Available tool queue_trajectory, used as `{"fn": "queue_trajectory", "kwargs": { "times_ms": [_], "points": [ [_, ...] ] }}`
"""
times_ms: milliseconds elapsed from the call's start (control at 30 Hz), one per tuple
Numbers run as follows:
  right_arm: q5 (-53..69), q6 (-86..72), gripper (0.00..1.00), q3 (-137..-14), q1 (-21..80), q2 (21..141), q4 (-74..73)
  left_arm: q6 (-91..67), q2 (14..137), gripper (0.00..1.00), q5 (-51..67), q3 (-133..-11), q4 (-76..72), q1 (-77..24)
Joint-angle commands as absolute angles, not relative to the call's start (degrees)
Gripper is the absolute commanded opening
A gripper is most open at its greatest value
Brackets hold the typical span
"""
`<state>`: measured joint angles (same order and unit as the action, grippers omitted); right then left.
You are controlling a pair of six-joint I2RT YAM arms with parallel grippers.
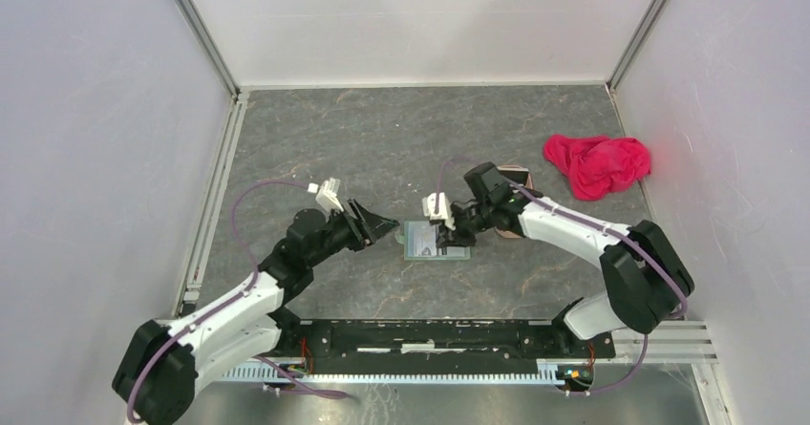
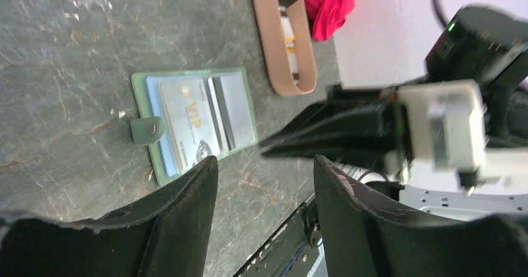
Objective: Put the credit cards into the card holder
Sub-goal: Open the card holder at the center of the board.
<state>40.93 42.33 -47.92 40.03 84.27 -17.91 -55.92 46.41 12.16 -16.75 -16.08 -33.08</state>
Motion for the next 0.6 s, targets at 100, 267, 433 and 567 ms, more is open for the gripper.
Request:
{"fn": "queue_trajectory", "kwargs": {
  "times_ms": [100,267,433,567],
  "points": [
    [42.44,36.09,0.18,-47.11,32.95,85.05,-17.99,-55.13,59.80,0.63,9.49,-22.15,-21.87,-40.26],
    [39.40,31.00,0.18,-47.57,30.62,88.63,-16.63,-52.74,70.52,0.65,4.33,-28.09,-17.58,-44.99],
    [38.11,29.80,0.18,-47.94,29.90,90.84,-16.66,-51.77,77.36,0.67,2.12,-31.63,-15.82,-46.41],
    [37.73,29.79,0.17,-48.25,29.66,92.47,-16.99,-50.72,80.43,0.69,-0.55,-34.51,-12.55,-47.29]
  ]
}}
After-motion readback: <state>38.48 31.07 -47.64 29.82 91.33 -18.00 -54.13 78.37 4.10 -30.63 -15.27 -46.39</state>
